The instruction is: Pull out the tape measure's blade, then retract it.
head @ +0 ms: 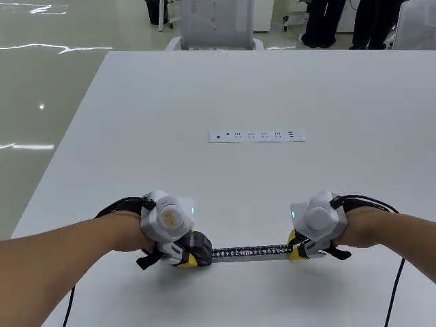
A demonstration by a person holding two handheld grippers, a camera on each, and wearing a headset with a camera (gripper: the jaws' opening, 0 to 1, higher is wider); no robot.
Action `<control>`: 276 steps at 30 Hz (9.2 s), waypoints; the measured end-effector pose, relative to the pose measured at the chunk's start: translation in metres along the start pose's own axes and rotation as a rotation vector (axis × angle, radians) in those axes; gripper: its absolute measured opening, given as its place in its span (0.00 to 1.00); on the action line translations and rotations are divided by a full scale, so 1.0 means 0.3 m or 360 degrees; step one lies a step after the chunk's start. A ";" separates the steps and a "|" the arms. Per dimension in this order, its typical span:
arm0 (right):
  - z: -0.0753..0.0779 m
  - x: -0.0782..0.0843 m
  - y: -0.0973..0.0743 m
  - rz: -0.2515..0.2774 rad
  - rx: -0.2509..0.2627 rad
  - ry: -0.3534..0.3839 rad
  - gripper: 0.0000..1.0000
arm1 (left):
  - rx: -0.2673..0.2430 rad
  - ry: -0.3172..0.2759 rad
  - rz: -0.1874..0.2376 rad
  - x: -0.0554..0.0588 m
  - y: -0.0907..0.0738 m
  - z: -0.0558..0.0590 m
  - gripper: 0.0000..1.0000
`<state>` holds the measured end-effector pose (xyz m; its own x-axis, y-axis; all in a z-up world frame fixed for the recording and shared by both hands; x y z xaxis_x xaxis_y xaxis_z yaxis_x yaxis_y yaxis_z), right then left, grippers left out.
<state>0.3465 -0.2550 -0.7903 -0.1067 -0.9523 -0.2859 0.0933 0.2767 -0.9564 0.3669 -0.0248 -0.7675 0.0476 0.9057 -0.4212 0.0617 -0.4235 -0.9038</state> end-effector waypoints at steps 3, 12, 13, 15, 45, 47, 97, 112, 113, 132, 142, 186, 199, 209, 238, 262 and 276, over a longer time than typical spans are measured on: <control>0.001 0.009 -0.001 -0.0001 -0.0001 0.0009 0.12 | 0.0005 -0.0002 -0.0002 0.000 0.001 -0.001 0.33; 0.001 0.022 -0.008 0.0000 -0.0003 0.0013 0.12 | 0.0007 -0.0006 -0.0002 -0.001 0.000 -0.001 0.33; 0.001 0.023 -0.009 0.0001 -0.0003 0.0015 0.12 | 0.0007 -0.0006 -0.0002 -0.002 0.000 -0.001 0.33; 0.000 0.026 -0.010 0.0001 -0.0004 0.0017 0.12 | 0.0006 -0.0006 -0.0001 -0.002 0.000 -0.001 0.33; -0.005 0.087 -0.030 -0.0020 0.0006 0.0050 0.12 | 0.0008 -0.0007 -0.0007 -0.001 0.000 -0.002 0.33; -0.006 0.092 -0.032 -0.0021 0.0007 0.0052 0.12 | 0.0009 -0.0007 -0.0008 -0.001 0.000 -0.002 0.33; -0.011 0.163 -0.055 -0.0037 0.0015 0.0087 0.12 | 0.0011 -0.0011 -0.0011 -0.001 -0.002 -0.001 0.33; -0.012 0.185 -0.061 -0.0038 0.0014 0.0103 0.12 | 0.0014 -0.0012 -0.0009 -0.001 0.000 -0.003 0.33; -0.012 0.185 -0.061 -0.0038 0.0015 0.0102 0.12 | 0.0014 -0.0012 -0.0009 -0.001 0.000 -0.003 0.33; -0.016 0.184 -0.059 0.0002 0.0040 0.0194 0.15 | 0.0015 -0.0012 -0.0012 0.000 0.001 -0.002 0.33; -0.010 0.175 -0.057 -0.0025 0.0038 0.0217 0.17 | 0.0013 -0.0008 -0.0016 0.000 0.000 0.002 0.33; 0.010 0.188 -0.122 0.0334 0.0253 0.0723 1.00 | 0.0017 -0.0042 -0.0030 0.024 -0.002 -0.003 0.36; -0.008 0.211 -0.121 0.0357 0.0311 0.0815 1.00 | -0.0121 -0.0391 0.0186 0.032 -0.071 -0.057 0.81; -0.014 0.212 -0.145 0.0434 0.0362 0.0881 1.00 | -0.0273 -0.0725 0.0418 0.085 -0.134 -0.058 0.99; -0.166 0.255 -0.219 0.0679 0.0610 0.1164 1.00 | -0.0530 -0.1116 0.0732 0.284 -0.285 0.093 0.99; -0.320 0.280 -0.272 0.0735 0.0740 0.1210 1.00 | -0.0677 -0.1271 0.0777 0.375 -0.340 0.228 0.99; -0.384 0.329 -0.272 0.0705 0.0733 0.1336 1.00 | -0.0649 -0.1242 0.0772 0.386 -0.338 0.237 0.99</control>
<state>0.2145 -0.3568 -0.7474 -0.6058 -0.3349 -0.7217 0.6394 0.3348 -0.6921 0.2952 0.1242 -0.7299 -0.4996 0.3297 -0.8010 0.5525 -0.5909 -0.5879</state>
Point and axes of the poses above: the centre of the closed fingertips' face, and the gripper's own axes: y roughly forward along the fingers, z roughly to its right, x roughly out of its underside, the point moved 5 cm from there along -y, roughly backward along the fingers, and after that the axes turned 6 degrees about -z, right-handed, at the moved point
